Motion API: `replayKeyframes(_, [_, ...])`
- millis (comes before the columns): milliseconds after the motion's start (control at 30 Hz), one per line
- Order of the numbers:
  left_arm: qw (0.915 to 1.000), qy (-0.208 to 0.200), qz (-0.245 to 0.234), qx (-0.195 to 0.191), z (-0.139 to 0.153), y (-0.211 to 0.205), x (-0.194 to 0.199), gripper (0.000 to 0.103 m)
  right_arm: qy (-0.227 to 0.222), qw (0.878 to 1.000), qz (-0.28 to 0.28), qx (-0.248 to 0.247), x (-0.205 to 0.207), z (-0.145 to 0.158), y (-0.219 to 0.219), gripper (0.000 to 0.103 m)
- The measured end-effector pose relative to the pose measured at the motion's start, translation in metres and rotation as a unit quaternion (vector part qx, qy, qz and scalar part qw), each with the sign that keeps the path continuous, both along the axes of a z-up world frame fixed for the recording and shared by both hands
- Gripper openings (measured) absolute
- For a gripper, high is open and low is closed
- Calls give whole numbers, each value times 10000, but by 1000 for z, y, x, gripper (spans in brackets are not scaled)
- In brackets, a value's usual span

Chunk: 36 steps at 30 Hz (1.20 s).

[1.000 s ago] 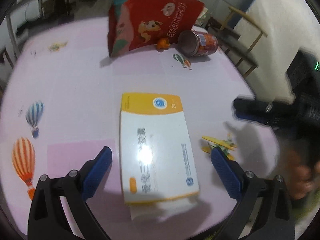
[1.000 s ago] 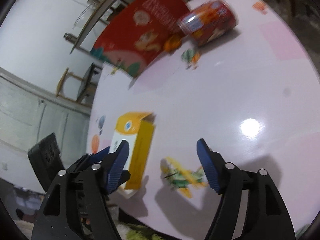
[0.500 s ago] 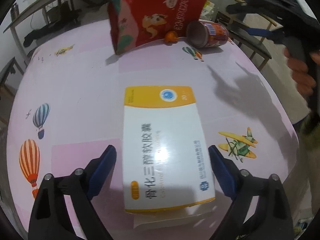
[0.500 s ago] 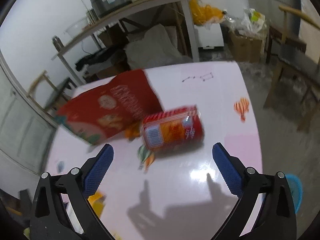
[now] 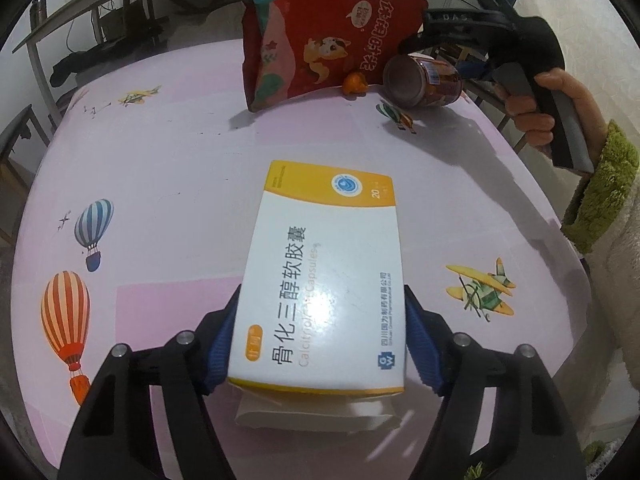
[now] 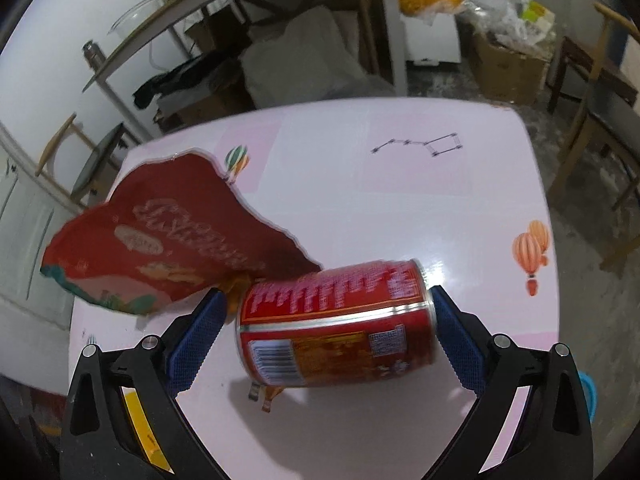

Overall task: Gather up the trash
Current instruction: 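Grasp the red can with the right tool while the left tool grasps the medicine box, then lift the red can with the right tool while the left tool holds the box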

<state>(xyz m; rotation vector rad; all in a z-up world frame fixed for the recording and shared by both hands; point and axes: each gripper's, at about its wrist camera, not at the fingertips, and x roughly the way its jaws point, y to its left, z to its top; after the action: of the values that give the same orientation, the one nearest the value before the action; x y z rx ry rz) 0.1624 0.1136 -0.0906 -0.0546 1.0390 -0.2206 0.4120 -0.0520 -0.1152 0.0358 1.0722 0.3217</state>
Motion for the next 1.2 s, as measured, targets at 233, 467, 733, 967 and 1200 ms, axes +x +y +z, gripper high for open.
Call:
replayKeyframes(233, [10000,-10,17,-70,2,1,-3,71,-277,9954,422,-815,-28,1,20,87])
replayKeyframes(467, [10000,-8,37,-82,2,3,-4,71,-1119,9608,937,-2358,-77,3,42,87])
replayKeyframes(733, [10000,-15,52,-61,3,4,-5,71,-2472,7815,2427,-5189,-202,-45,85,87])
replayKeyframes(967, [10000,-7,66,-10,4,4,-6,71,-2662,7300,2930,-5571,-257,-58,88,90])
replayKeyframes(1200, [9999,9,99,32,3,3,-7,71,-2315,7763,3091,-4982,-273,-41,87,93])
